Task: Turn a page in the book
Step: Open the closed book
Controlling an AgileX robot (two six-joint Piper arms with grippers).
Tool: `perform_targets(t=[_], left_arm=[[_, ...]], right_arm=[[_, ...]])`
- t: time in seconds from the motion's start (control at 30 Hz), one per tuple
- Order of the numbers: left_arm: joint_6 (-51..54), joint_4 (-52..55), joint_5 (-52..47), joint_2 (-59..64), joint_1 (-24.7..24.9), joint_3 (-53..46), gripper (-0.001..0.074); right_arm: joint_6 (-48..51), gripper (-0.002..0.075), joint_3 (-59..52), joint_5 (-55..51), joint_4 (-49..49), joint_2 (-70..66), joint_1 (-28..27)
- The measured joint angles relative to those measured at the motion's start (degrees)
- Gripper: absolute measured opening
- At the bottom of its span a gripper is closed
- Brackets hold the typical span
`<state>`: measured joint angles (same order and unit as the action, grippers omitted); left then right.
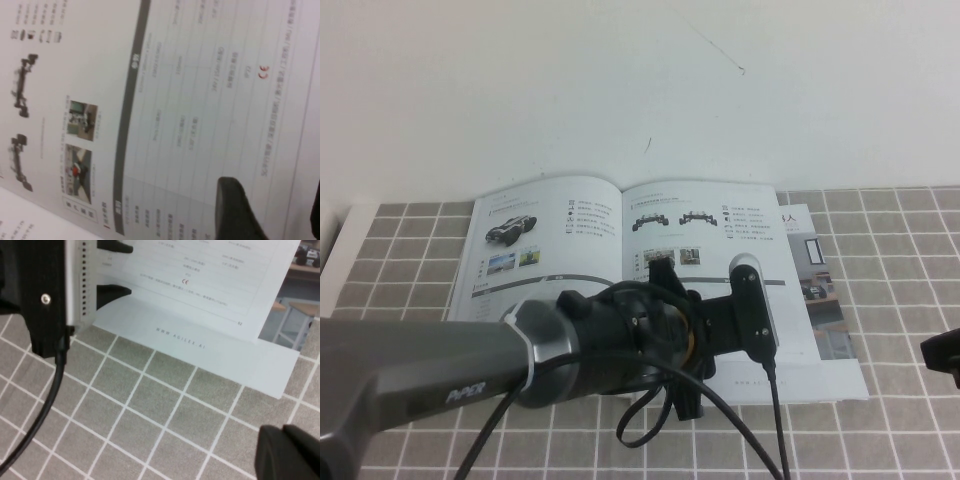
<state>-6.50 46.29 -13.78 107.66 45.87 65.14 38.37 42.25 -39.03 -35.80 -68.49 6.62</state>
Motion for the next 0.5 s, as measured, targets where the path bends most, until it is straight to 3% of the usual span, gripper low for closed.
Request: perform_targets(t=[0.5], left_arm=[[-8.6, 2.9, -2.8, 0.5, 0.0, 2.2, 0.0308]], right_arm=[[0.2, -0.0002, 0.0, 0.6, 1.2, 0.0, 0.0]])
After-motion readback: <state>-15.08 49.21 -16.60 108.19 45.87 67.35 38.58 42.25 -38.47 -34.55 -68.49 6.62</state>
